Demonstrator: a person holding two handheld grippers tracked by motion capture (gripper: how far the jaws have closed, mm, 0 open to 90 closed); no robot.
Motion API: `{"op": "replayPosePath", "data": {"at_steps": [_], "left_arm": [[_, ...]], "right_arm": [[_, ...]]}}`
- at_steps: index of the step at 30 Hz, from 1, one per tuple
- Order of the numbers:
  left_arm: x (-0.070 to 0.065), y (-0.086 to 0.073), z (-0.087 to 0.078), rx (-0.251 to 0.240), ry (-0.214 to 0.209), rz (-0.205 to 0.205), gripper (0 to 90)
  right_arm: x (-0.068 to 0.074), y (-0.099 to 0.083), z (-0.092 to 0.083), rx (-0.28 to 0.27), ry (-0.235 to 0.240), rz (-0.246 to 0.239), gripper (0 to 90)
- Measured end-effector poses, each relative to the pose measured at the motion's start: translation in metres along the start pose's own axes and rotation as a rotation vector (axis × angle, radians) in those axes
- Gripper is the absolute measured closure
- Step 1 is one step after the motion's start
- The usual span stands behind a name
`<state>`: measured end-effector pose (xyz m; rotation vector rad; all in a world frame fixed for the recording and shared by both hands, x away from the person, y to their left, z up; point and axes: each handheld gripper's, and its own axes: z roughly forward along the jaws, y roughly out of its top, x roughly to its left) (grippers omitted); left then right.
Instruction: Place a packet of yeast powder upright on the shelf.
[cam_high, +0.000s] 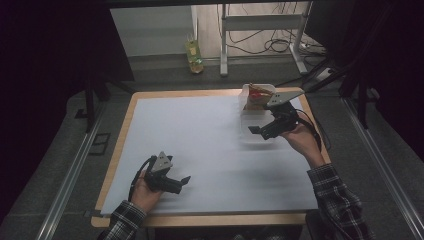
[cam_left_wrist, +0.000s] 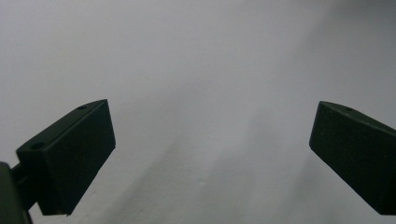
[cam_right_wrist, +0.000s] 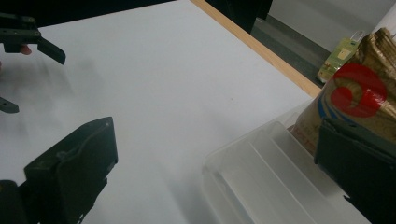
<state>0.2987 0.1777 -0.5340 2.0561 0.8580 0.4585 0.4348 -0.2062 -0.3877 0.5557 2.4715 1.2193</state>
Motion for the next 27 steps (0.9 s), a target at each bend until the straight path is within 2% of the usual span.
{"op": "replayPosePath", "data": {"at_steps": [8,12,27], "left_arm": [[0.000,0.000,0.000,-0.001,0.009,0.012,0.1],[0.000,-0.001,0.000,0.000,0.008,0.011,0.1],[0.000,0.000,-0.001,-0.010,0.007,0.016,0.1]], "right_arm": [[0.009,-0.012,0.002,0.012,-0.009,-0.023,0.0],[0.012,-0.018,0.002,0.002,0.001,-0.023,0.0],[0.020,-0.032,0.002,-0.013,0.017,0.019,0.0]]}}
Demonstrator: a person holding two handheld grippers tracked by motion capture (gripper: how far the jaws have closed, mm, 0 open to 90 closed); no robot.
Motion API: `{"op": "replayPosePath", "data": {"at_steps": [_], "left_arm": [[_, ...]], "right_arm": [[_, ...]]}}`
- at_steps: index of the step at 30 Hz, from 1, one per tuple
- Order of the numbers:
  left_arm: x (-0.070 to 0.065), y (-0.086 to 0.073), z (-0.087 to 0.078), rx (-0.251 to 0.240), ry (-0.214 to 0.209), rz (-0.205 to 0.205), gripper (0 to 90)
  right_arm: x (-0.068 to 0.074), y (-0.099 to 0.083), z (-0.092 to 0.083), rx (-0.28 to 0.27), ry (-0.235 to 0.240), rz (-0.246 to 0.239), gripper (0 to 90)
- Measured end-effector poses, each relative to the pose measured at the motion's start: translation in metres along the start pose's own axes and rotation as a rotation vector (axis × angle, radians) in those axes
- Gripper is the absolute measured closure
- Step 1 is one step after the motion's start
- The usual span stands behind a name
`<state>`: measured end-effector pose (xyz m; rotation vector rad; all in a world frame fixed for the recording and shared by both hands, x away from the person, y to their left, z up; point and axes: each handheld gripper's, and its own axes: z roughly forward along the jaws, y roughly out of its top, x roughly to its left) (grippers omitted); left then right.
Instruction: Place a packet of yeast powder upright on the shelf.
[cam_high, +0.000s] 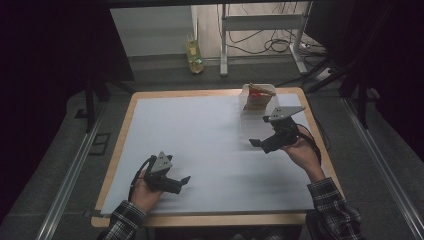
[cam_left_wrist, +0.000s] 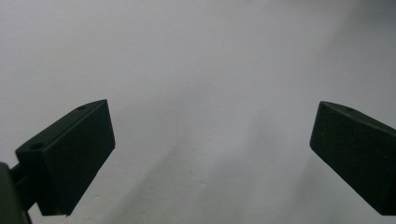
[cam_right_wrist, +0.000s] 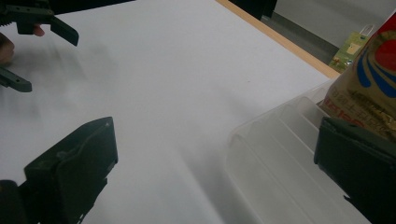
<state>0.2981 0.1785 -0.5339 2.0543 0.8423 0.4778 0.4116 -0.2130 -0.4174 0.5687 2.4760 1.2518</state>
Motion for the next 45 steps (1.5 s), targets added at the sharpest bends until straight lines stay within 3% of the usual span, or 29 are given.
{"op": "replayPosePath", "data": {"at_steps": [14,31,45], "left_arm": [[0.001,0.000,-0.002,0.006,0.005,0.019,0.1],[0.001,0.001,-0.002,-0.005,-0.016,-0.017,0.2],[0.002,-0.001,-0.003,-0.003,0.002,0.011,0.2]], "right_arm": [[0.015,-0.015,0.006,0.003,0.023,0.044,0.0],[0.042,-0.028,0.012,-0.004,0.043,0.031,0.0],[0.059,-0.048,0.011,0.018,0.042,0.014,0.0]]}}
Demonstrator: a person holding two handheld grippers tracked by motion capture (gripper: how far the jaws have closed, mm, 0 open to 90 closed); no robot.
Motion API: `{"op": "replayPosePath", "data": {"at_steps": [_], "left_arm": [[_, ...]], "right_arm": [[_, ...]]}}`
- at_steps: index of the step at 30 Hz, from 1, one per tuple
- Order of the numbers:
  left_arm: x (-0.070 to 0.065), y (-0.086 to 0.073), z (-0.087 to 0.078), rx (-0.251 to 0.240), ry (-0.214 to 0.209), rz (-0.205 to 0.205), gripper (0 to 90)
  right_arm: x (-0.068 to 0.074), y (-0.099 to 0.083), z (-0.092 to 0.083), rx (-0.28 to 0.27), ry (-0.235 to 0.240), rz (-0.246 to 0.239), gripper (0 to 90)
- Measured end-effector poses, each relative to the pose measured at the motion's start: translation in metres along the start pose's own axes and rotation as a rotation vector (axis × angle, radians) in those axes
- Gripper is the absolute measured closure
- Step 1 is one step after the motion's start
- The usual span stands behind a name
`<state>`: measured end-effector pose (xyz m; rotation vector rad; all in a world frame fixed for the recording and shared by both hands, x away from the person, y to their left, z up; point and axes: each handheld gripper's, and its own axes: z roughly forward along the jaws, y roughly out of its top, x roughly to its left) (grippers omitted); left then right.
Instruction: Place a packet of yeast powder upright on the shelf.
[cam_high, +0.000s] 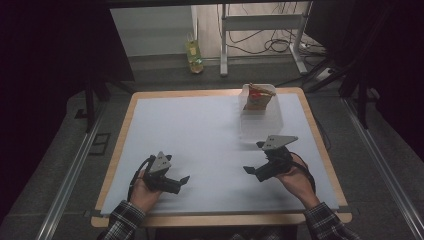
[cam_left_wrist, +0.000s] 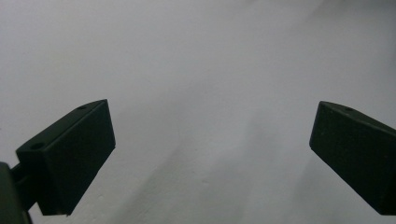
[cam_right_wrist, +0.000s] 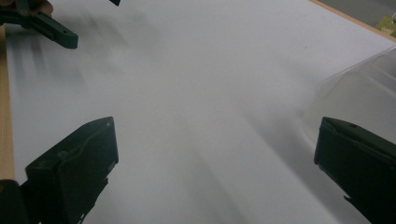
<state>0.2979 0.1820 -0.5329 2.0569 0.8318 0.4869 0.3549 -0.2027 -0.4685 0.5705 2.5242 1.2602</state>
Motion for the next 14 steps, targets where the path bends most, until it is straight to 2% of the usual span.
{"op": "replayPosePath", "data": {"at_steps": [7,12,14], "left_arm": [[0.001,-0.001,0.000,-0.009,0.001,0.001,0.1],[0.002,-0.001,0.002,0.006,0.007,0.028,0.0],[0.003,-0.002,0.003,0.002,0.008,0.021,0.0]], "right_arm": [[0.005,-0.009,0.001,0.038,-0.011,-0.018,0.0],[0.004,-0.015,0.002,0.055,-0.011,-0.004,0.0],[0.003,-0.015,0.002,0.052,-0.011,-0.001,0.0]]}}
